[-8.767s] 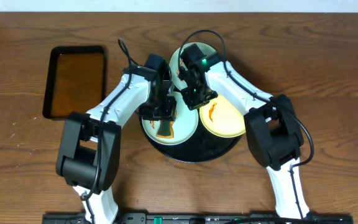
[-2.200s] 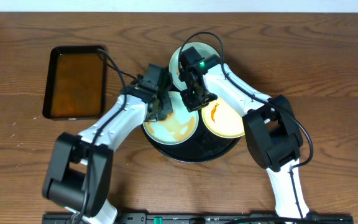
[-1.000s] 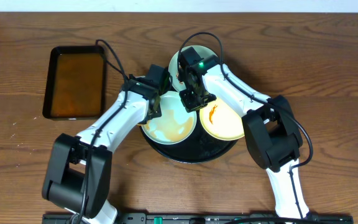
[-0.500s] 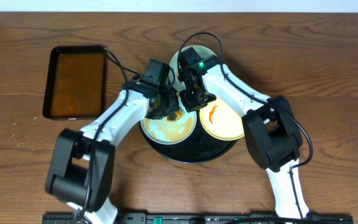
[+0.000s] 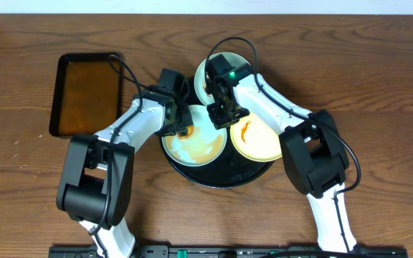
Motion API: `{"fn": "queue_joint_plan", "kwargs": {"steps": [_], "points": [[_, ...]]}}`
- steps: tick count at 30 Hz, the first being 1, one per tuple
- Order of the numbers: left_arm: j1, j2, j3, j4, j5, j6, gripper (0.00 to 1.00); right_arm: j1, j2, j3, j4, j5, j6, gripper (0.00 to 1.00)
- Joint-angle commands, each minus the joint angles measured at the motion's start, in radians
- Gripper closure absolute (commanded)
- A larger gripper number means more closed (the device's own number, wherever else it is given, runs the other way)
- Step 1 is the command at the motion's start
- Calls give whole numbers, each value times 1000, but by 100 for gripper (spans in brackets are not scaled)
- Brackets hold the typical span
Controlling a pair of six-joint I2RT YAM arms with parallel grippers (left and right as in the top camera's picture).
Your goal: Clean dirty plates on tray and stack at the side
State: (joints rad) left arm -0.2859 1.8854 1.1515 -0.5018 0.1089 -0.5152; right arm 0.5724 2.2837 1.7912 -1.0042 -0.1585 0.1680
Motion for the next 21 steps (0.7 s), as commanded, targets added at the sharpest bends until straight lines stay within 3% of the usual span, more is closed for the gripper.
{"fn": "queue_joint_plan", "kwargs": {"steps": [1,9,14,21], "points": [[15,12,-12,-25,-261,76,92,6,13,-16,-10,2,3,99],[15,-140,65,-200,-327,118,92,6,13,-16,3,23,3,99],[16,-348,66,-221,-316,110,93,6,13,-16,1,-7,14,98],[16,-492,66,-246,-300,110,93,12,13,-74,48,-6,37,95]]}}
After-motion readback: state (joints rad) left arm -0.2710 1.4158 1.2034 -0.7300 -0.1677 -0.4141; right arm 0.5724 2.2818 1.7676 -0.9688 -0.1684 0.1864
